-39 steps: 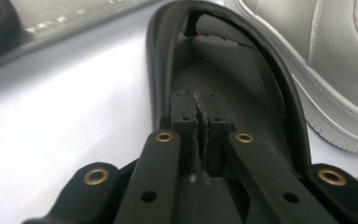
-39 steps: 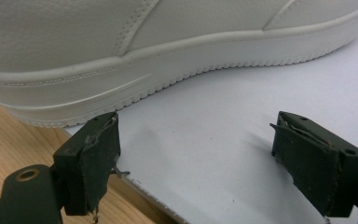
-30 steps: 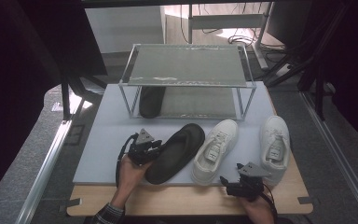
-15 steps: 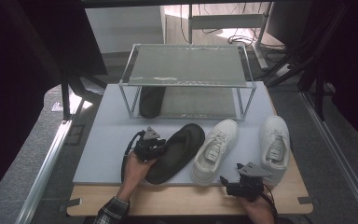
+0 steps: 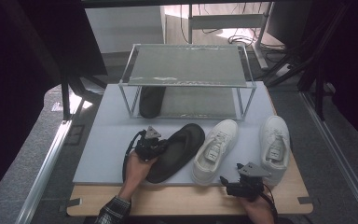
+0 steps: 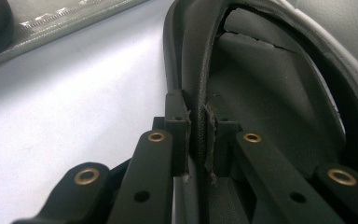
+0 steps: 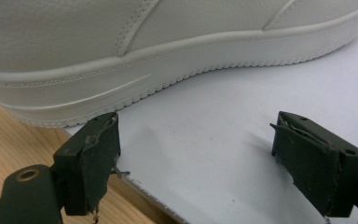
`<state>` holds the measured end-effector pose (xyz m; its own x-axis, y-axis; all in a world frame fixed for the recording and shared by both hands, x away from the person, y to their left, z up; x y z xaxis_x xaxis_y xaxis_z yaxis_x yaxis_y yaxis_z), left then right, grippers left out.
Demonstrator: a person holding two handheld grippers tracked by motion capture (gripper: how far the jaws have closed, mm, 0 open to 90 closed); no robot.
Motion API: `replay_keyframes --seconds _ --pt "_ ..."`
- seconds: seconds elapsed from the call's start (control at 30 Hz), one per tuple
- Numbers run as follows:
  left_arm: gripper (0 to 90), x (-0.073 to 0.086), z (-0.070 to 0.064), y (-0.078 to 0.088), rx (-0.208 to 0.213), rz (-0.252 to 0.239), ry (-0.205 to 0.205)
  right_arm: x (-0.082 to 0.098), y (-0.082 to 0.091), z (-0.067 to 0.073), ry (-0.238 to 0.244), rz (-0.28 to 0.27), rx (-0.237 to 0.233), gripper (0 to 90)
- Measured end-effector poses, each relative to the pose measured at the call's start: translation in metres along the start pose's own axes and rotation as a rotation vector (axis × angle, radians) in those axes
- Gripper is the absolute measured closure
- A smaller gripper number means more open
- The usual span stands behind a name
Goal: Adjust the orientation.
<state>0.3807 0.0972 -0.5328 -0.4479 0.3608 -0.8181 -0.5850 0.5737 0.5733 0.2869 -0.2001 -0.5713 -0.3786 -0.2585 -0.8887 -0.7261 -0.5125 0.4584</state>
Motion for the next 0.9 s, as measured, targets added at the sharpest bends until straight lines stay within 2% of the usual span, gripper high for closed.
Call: replay_keyframes --seconds 0.17,0.3,0.5,0.7,0.9 --pt "81.5 -0.006 0.000 0.007 -0.009 -0.007 -0.014 0.000 0.000 0.000 0.000 0.000 0.000 15.4" --pt "81.6 -0.011 0.003 0.012 -0.007 -0.019 -0.005 0.000 0.000 0.000 0.000 0.000 0.000 15.4" --pt "81.6 -0.018 0.012 0.017 -0.032 -0.035 0.009 0.000 0.000 0.000 0.000 0.000 0.000 15.4" --pt "81.6 -0.024 0.022 0.015 -0.051 -0.050 0.041 0.000 0.000 0.000 0.001 0.000 0.000 15.4" --pt "81.6 -0.030 0.032 0.007 -0.080 -0.050 0.056 0.000 0.000 0.000 0.000 0.000 0.000 15.4"
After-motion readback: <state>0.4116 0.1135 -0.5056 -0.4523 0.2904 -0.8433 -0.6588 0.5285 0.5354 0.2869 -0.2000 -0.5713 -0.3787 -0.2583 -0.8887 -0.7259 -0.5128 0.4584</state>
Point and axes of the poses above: each handheld gripper's, and its own axes: y roughly backward along the jaws, x roughly out of its underside, z roughly to its left, the point moved 6 cm from there along -y, roughly forward along the jaws, and after that the axes turned 7 degrees about -z, right-handed, at the moved point
